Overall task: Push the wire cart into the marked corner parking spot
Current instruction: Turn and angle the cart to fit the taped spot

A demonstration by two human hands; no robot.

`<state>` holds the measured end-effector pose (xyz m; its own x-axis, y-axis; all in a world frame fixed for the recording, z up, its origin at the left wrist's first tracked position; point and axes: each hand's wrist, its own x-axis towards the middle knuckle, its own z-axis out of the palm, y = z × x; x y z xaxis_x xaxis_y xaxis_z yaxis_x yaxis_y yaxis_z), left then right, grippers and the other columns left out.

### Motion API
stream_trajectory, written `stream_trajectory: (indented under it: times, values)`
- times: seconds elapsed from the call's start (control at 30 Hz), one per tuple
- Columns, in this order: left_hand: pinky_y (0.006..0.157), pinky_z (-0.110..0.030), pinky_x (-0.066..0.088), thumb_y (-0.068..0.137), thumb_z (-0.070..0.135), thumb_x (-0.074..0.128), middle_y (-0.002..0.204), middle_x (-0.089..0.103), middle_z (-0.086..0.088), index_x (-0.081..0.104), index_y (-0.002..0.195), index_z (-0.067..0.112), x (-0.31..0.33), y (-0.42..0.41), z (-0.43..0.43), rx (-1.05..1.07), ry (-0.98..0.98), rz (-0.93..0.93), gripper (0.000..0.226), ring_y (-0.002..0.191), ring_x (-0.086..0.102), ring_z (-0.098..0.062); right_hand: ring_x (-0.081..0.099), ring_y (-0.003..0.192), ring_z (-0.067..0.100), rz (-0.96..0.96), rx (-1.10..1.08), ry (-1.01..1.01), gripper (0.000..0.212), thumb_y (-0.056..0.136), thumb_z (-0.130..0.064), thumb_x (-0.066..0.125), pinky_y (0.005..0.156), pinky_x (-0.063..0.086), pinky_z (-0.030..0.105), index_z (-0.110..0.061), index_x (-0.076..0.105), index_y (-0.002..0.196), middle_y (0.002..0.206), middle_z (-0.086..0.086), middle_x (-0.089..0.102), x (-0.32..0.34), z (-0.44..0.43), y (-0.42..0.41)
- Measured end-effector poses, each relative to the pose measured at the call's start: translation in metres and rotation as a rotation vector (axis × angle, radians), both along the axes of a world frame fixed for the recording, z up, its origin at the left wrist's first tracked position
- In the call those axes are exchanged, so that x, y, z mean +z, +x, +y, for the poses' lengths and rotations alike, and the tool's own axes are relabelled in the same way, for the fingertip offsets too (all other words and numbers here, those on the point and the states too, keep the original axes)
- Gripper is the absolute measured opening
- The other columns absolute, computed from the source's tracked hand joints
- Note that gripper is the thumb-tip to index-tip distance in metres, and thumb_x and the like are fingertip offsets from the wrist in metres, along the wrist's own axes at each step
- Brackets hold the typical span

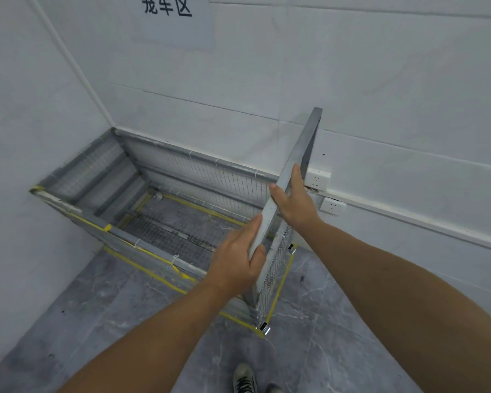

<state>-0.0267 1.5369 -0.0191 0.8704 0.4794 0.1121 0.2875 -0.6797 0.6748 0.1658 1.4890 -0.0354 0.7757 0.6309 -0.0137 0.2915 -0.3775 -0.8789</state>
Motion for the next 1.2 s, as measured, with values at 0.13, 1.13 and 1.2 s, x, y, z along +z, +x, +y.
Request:
stream_trajectory:
  times: [0.13,1.13,1.2]
  values:
    - [0.097,-0.040,0.044,0.090,0.044,0.034,0.144,0.048,-0.006,0.025,0.152,0.017,-0.004,-0.002,0.001,-0.061,-0.005,-0.016,0.069,0.123,0.047,-0.018,0.011,0.151,0.018,-0.041,-0.017,-0.035,0.086,0.095,-0.057,0.048,0.121,0.016,0.042,-0.021,-0.001,0.156,0.165,0.000,0.010,-0.002,-0.004,-0.001]
    - [0.069,-0.043,0.049,0.095,0.051,0.037,0.120,0.056,-0.003,0.023,0.141,0.030,0.020,0.081,-0.033,0.474,0.323,0.531,0.052,0.093,0.061,-0.032,0.011,0.150,0.028,-0.738,0.616,-0.151,0.066,0.094,-0.061,0.019,0.119,0.003,0.056,-0.020,0.055,0.133,0.154,0.007,0.037,-0.002,0.004,0.098]
    - [0.072,-0.046,0.051,0.095,0.055,0.035,0.116,0.058,-0.002,0.032,0.132,0.030,0.019,0.083,-0.032,0.500,0.324,0.520,0.045,0.091,0.061,-0.031,0.009,0.150,0.027,-0.737,0.637,-0.155,0.065,0.095,-0.060,0.019,0.119,0.001,0.056,-0.022,0.053,0.135,0.155,0.005,0.035,-0.003,0.005,0.102]
